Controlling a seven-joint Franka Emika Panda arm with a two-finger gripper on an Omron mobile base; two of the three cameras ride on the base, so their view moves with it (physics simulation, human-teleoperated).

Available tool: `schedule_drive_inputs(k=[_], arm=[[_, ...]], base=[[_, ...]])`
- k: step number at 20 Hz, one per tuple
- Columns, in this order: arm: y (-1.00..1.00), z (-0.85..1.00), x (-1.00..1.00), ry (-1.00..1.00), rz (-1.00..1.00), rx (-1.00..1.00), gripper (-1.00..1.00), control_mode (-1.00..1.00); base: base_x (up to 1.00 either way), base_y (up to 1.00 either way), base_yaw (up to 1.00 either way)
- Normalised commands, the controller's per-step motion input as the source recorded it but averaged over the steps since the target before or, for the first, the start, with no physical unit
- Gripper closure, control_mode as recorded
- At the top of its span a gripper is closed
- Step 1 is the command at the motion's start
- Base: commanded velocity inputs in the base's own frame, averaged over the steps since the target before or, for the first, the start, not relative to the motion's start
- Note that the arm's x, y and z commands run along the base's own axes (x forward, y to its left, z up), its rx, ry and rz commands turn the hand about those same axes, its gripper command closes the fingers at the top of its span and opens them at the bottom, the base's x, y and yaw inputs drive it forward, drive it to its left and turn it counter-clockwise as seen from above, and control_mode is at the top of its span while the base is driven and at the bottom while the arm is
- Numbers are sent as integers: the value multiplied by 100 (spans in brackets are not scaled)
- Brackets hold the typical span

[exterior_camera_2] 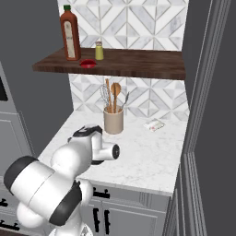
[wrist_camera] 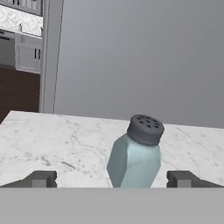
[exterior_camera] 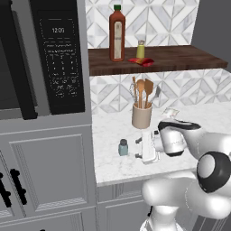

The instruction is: Put the shaker and condiment bottle from the counter next to their counterparts in the cabinet.

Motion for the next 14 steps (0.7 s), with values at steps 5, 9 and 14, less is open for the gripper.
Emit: schedule_drive_inputs(k=[5, 9, 14], arm=[[2, -20, 25, 0, 0, 0, -100, -100], [-2, -1, 5, 0, 0, 0, -100, -100], [1, 0, 2, 0, 0, 0, -100, -100]], base=[[0, 0, 0], [0, 0, 0], [0, 0, 0]])
